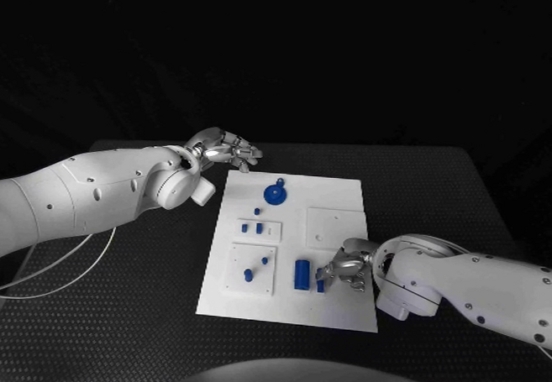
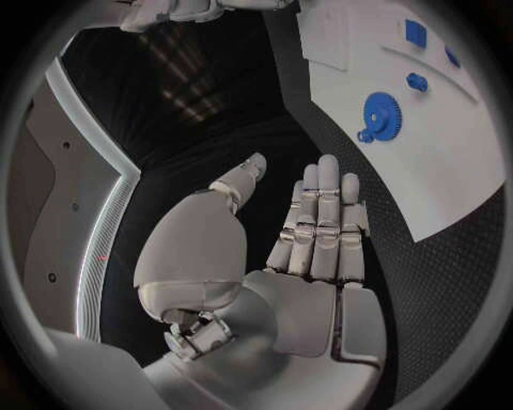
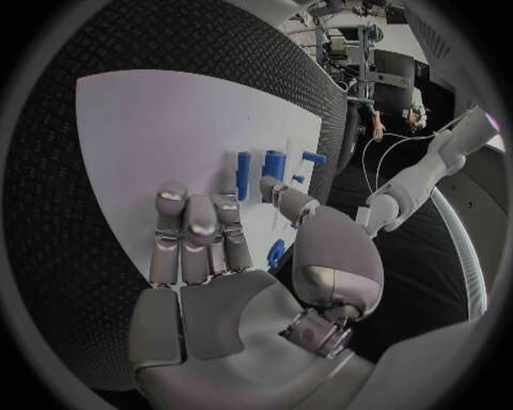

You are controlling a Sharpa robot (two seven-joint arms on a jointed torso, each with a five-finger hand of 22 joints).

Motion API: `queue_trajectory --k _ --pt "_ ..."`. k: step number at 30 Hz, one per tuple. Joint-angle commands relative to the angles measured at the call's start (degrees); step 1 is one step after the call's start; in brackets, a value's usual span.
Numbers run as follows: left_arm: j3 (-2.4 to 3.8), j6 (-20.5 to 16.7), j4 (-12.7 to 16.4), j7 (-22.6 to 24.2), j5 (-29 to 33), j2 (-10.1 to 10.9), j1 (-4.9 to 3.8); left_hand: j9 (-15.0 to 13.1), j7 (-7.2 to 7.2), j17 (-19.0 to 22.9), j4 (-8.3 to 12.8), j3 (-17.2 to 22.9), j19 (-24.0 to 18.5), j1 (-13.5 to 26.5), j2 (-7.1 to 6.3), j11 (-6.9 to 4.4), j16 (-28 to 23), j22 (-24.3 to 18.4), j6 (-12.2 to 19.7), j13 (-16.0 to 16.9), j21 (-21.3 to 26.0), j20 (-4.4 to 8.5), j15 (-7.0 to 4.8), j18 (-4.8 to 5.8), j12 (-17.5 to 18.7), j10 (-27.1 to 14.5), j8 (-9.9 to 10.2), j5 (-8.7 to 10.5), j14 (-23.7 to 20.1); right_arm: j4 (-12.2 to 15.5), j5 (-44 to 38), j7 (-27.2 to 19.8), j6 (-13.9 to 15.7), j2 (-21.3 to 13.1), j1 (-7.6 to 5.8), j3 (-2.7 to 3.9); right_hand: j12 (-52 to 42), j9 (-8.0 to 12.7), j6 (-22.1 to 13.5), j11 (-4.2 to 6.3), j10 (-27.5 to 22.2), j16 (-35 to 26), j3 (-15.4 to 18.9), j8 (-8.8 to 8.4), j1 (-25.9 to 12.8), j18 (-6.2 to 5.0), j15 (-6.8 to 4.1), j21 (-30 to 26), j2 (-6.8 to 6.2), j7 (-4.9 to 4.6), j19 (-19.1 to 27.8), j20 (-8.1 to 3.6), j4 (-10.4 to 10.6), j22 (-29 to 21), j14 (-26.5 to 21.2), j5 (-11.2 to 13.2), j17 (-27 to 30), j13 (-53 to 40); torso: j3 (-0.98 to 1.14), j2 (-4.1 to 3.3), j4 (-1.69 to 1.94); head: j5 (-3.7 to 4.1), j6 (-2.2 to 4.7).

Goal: Assemble the parts on the task board

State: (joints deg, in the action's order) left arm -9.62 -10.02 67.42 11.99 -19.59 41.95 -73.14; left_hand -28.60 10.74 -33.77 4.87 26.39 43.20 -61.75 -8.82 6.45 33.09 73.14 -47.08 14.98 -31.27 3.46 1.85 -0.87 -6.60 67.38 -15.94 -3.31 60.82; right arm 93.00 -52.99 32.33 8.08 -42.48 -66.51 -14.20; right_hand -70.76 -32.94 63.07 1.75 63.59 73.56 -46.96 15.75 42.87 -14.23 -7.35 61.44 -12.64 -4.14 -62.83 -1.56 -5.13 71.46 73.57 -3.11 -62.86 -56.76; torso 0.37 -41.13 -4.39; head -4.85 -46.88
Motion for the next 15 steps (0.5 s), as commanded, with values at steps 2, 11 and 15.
queue_trajectory --k 2,11,15 --pt "0.02 0.80 0.12 0.21 0.06 -0.07 -0.06 0.07 -0.13 -0.07 -0.30 -0.09 -0.38 -0.26 0.26 0.04 -0.24 0.07 0.30 -0.09 0.41 -0.04 0.39 -0.24 -0.20 -0.25 -0.34 -0.01 -0.17 0.32 -0.88 -0.95 -1.61 -0.15 0.05 0.01 0.26 0.07 0.53 0.39 0.01 -0.32 -0.25 0.32 -0.06 -0.77 -0.44 0.23 0.82 0.04 0.04 -0.22 -0.39 -0.05 0.03 0.10 -0.13 -0.09 0.01 0.01 -0.03 0.01 0.01" --pt "0.02 0.85 0.00 0.09 0.05 -0.08 -0.06 0.08 -0.14 -0.09 -0.33 -0.11 -0.38 -0.26 0.26 0.04 -0.27 0.09 0.29 -0.09 0.44 -0.05 0.40 -0.23 -0.21 -0.25 -0.36 -0.01 -0.17 0.90 -0.30 -1.92 -2.10 -0.31 0.05 0.01 0.30 0.09 0.65 0.42 0.02 -0.45 -0.23 0.37 -0.14 -0.77 -0.46 0.23 0.93 0.07 0.08 -0.20 -0.51 -0.05 -0.08 0.05 0.03 -0.12 0.02 -0.02 -0.01 0.05 -0.03" --pt "0.02 0.85 0.01 0.09 0.05 -0.08 -0.06 0.08 -0.14 -0.10 -0.35 -0.11 -0.38 -0.25 0.26 0.04 -0.28 0.11 0.29 -0.09 0.45 -0.05 0.40 -0.23 -0.21 -0.25 -0.37 -0.01 -0.17 0.60 -0.42 -1.86 -1.77 -0.45 0.05 0.01 0.34 0.11 0.72 0.45 0.03 -0.51 -0.28 0.40 -0.11 -0.77 -0.47 0.23 1.08 0.10 0.11 -0.20 -0.68 -0.05 -0.12 0.02 0.08 -0.14 0.04 -0.04 0.00 0.07 0.00"
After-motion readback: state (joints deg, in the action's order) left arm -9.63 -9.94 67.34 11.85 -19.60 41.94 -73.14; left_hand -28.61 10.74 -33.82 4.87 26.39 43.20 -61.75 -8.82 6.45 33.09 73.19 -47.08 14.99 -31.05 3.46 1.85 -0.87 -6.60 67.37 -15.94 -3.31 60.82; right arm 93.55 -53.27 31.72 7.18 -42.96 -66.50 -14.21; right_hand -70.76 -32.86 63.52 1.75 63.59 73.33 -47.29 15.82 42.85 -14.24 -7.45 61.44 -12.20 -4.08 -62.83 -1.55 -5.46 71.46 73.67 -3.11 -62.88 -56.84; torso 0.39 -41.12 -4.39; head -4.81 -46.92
